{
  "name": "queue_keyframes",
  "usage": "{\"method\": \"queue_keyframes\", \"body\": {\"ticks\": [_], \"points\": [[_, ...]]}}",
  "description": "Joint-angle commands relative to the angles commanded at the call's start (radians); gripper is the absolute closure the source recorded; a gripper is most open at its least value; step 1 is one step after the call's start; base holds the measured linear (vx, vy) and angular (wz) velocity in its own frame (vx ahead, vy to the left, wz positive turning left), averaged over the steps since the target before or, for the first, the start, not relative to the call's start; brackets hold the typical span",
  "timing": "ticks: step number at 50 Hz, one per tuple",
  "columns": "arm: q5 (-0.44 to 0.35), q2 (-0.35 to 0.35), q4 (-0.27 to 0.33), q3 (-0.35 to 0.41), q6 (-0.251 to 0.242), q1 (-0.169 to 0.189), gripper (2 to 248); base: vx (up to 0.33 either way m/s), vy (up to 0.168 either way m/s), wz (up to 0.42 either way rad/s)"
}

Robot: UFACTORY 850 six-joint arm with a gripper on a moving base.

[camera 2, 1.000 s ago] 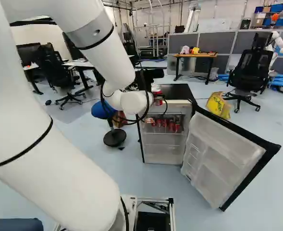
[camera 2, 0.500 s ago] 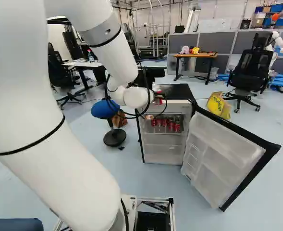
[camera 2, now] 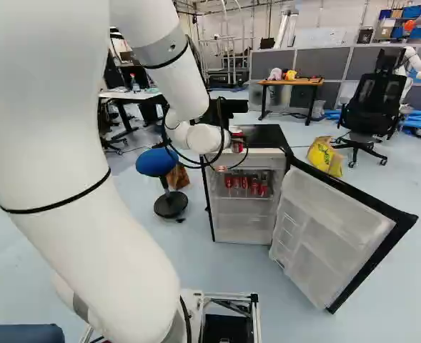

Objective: Grab a drink from the fridge

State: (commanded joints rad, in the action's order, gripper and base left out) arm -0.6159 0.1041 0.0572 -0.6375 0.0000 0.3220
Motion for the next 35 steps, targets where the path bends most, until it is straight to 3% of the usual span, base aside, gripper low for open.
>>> {"method": "queue_keyframes", "body": {"ticks": [13, 35], "points": [[0.0, 0.043, -0.046, -0.047, 0.0, -0.015, 156, 0.0, 0.0, 0.0], [0.0, 0.112, -0.047, -0.124, 0.0, -0.038, 156, 0.0, 0.0, 0.0]]}}
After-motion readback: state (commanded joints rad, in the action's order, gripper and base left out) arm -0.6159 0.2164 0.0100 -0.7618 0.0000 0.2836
